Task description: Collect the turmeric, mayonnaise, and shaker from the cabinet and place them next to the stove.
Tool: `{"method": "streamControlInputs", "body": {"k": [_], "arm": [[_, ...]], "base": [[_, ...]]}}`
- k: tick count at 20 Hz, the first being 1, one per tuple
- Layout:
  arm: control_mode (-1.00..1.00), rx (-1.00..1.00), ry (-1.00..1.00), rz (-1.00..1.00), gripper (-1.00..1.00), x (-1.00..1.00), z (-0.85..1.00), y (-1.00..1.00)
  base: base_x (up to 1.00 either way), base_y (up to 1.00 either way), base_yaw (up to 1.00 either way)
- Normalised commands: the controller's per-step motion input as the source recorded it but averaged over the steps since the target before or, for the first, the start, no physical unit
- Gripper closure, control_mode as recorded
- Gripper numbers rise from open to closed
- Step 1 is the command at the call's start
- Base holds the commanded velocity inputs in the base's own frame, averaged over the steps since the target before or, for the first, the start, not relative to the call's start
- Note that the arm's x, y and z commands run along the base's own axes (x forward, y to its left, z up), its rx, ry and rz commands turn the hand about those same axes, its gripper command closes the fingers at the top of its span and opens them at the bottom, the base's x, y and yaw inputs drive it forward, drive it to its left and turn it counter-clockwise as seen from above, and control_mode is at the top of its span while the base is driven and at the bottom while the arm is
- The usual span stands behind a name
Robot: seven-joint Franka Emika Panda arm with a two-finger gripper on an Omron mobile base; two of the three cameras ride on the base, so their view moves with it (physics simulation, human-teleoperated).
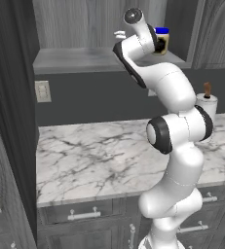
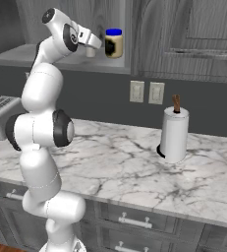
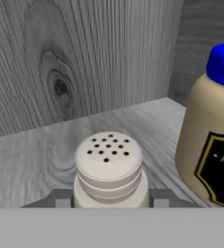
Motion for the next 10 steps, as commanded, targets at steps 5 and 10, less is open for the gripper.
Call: {"method": "streamControlInputs", "body": {"k": [5,10], "arm": [[-1.0,0.0,0.0,0.0,1.0,0.0,-0.01,0.0],[-1.0,0.0,0.0,0.0,1.0,-0.22,-0.12,0.0]], "base": [[0.0,0.0,0.0],[0.0,0.0,0.0]]}}
